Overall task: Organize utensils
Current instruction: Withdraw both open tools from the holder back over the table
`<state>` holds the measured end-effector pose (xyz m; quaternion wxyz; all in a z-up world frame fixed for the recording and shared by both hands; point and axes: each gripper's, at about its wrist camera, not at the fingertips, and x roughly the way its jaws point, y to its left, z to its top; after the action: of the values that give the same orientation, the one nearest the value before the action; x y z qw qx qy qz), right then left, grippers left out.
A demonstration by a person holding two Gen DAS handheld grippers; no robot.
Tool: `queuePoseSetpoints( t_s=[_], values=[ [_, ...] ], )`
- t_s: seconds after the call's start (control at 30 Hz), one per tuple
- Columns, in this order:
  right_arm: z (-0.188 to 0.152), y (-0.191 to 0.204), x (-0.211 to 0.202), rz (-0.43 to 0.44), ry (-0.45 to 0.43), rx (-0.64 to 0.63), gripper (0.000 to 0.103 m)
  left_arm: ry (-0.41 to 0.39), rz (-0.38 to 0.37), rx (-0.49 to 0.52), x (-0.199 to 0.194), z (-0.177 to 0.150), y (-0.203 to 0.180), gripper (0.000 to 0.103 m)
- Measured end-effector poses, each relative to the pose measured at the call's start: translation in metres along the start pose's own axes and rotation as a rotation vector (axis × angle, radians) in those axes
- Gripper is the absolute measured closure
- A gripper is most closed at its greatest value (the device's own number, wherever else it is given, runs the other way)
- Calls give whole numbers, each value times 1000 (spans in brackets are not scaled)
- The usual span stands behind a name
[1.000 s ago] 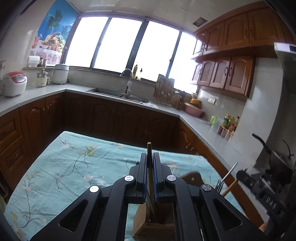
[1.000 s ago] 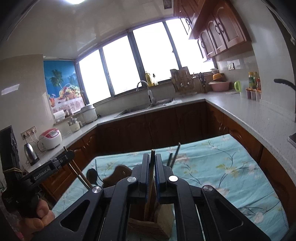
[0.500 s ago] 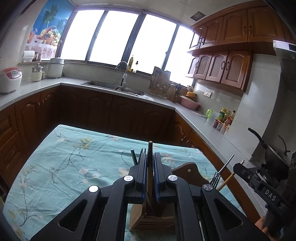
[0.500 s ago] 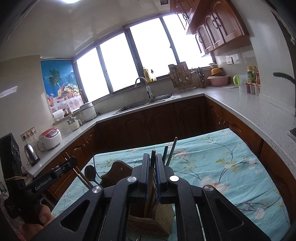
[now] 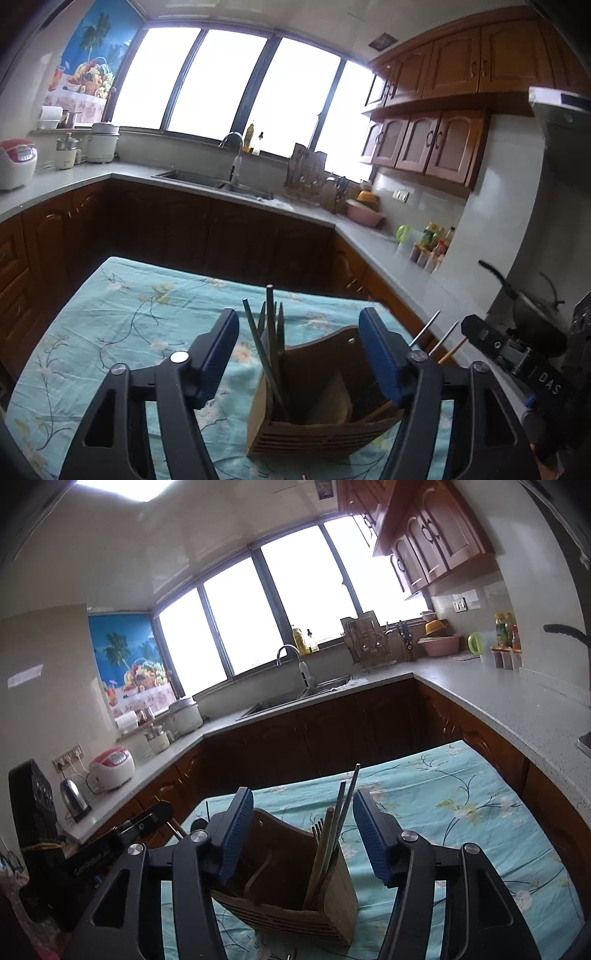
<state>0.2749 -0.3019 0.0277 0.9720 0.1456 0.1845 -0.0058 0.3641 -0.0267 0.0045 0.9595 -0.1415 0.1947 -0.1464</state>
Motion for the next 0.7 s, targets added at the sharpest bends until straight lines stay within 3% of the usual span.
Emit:
queuePoseSetpoints(
  t_s=[0.23,0.4,0.7],
  values=[
    [0,-8,-11,-13,-19,27,35,12,10,-21,-12,-10,8,24],
    [-5,-13,-18,-17,-23,45,23,35,45,-31,-21,-16,11,21],
    [-23,-16,-36,-9,-5,77,4,139,93,-70,-57,-28,18,7]
  ],
)
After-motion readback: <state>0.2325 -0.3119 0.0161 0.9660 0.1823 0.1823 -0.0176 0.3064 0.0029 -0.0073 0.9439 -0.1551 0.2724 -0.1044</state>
